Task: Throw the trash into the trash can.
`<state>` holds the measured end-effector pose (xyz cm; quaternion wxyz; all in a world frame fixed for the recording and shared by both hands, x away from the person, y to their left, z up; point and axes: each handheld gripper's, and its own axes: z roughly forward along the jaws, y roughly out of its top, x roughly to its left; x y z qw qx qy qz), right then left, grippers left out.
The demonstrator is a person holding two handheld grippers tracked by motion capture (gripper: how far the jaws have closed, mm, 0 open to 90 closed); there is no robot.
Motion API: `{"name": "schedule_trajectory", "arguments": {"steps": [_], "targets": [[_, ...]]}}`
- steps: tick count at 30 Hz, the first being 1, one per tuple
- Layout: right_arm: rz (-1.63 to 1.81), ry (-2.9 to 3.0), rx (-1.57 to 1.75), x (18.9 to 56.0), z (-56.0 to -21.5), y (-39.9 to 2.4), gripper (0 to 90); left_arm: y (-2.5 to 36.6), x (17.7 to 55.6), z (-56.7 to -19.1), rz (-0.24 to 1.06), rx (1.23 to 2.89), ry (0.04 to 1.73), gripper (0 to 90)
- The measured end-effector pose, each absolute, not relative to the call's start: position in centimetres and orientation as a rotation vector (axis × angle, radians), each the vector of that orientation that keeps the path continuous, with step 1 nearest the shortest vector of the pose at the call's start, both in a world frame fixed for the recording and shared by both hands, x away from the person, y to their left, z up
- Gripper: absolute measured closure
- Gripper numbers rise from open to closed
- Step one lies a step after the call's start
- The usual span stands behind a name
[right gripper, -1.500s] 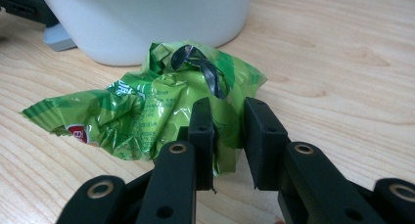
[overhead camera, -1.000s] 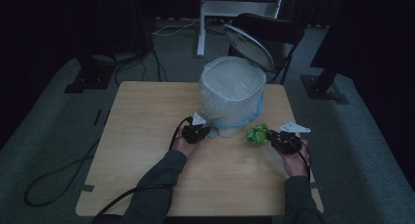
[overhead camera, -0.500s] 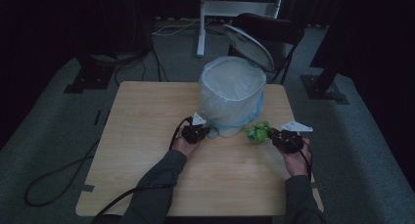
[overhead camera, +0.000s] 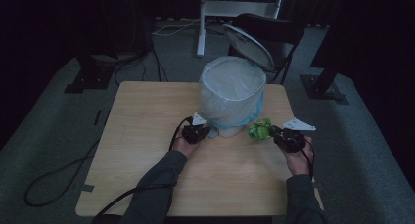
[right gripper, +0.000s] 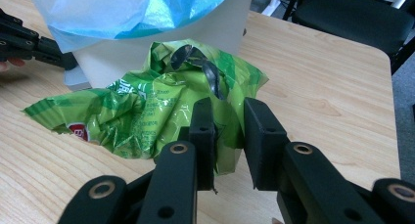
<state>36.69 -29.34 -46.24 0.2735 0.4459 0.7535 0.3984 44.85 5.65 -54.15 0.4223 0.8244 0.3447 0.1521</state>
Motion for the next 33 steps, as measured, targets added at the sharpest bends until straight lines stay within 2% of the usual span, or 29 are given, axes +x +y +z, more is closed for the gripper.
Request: {"name": "schedule_trajectory", "arguments": {"steps": [33], "targets": [[1.102, 1.984, 1.136, 36.2, -42.8, -28.5, 75.1, 5.6, 44.8, -54.2, 0.383, 2.063, 0.863, 90.0]]}}
